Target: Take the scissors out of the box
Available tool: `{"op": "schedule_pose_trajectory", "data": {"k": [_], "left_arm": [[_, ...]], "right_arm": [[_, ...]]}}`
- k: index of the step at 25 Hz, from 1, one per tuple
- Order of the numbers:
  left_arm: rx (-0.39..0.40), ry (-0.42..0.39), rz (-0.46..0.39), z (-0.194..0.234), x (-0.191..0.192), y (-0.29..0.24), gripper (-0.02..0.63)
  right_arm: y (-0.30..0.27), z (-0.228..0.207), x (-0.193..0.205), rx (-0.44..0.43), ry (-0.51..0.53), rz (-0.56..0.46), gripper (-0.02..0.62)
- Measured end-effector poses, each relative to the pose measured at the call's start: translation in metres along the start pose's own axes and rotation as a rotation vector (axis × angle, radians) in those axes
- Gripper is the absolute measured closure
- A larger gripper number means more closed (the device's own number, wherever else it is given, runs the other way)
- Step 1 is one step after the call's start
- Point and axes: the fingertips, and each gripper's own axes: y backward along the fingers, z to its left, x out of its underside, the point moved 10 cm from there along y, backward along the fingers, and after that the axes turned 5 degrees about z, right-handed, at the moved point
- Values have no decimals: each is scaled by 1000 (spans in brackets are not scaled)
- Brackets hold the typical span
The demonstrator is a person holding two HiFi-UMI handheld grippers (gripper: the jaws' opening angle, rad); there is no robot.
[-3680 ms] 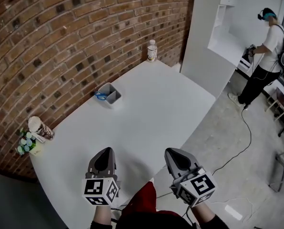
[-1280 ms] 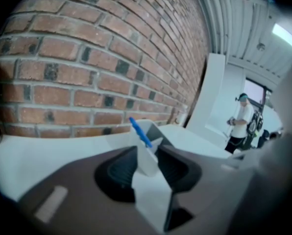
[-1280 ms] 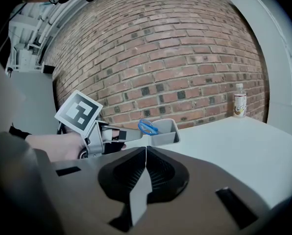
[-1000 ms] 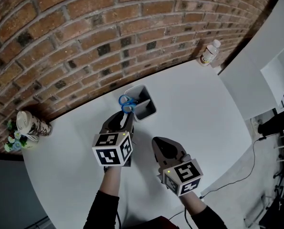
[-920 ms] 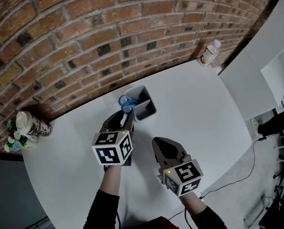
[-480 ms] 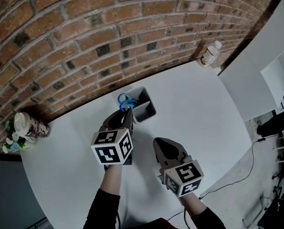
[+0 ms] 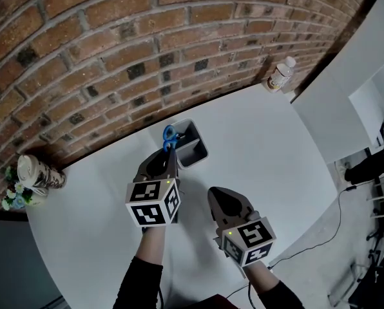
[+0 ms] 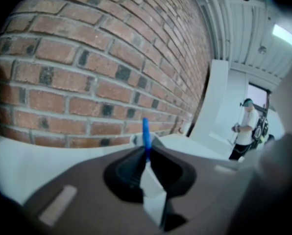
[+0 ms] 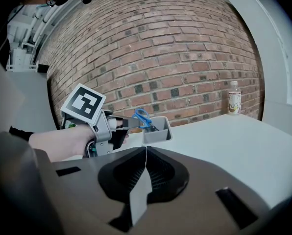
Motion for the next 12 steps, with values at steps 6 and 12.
{"op": "schedule_pose_trajectory", "data": {"k": [6, 12], "left_arm": [[9, -37, -31, -8, -8, 9, 577], [18, -72, -67, -17, -19, 24, 577]], "right_arm": [[8, 3, -4, 6, 0, -10, 586], [21, 7, -11, 33, 29, -47, 586]]}}
